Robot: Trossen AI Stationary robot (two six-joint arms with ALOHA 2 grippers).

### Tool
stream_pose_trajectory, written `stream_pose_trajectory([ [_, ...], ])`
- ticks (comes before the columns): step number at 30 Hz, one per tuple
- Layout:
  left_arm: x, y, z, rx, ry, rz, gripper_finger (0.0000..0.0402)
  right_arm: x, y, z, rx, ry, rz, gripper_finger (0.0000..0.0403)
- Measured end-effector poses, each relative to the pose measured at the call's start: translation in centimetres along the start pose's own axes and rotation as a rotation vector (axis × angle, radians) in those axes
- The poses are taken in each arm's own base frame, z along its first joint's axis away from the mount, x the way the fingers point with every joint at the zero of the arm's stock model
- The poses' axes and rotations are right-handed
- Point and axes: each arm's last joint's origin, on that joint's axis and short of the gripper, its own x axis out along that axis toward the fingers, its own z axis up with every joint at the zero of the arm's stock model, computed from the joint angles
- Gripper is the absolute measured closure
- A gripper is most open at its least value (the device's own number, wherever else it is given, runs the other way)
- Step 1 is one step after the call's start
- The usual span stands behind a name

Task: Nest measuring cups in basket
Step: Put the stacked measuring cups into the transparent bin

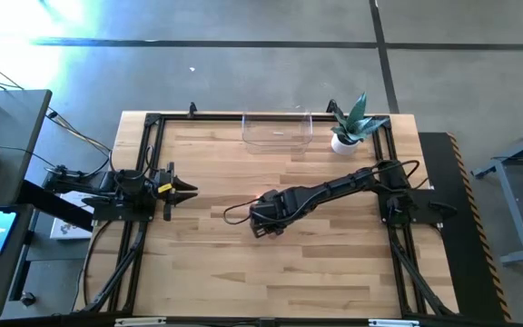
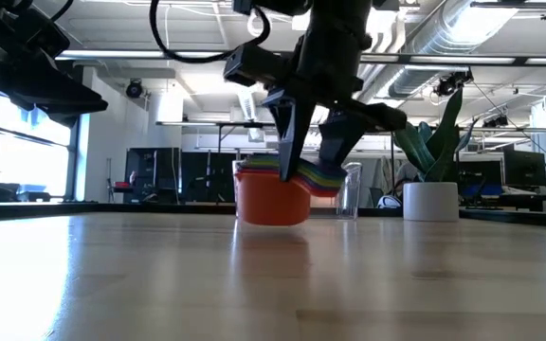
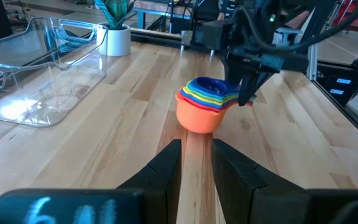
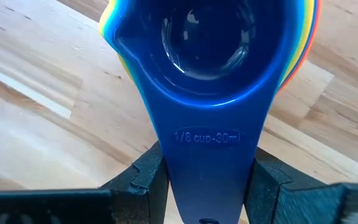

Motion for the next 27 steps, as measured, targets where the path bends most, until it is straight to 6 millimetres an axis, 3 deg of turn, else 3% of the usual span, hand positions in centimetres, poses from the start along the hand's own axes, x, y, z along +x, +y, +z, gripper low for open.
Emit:
stream_pose_trajectory([
  [12, 0.0, 0.0, 0.0, 0.000, 0.000, 0.000, 0.0323, -0.8, -0.1, 0.1, -0.014, -0.010, 0.007, 0.0267],
  [27, 0.0, 0.0, 0.0, 0.000, 0.000, 0.000, 0.0323, -3.4, -1.7, 4.0, -0.029, -0.053, 0.041, 0.0268],
])
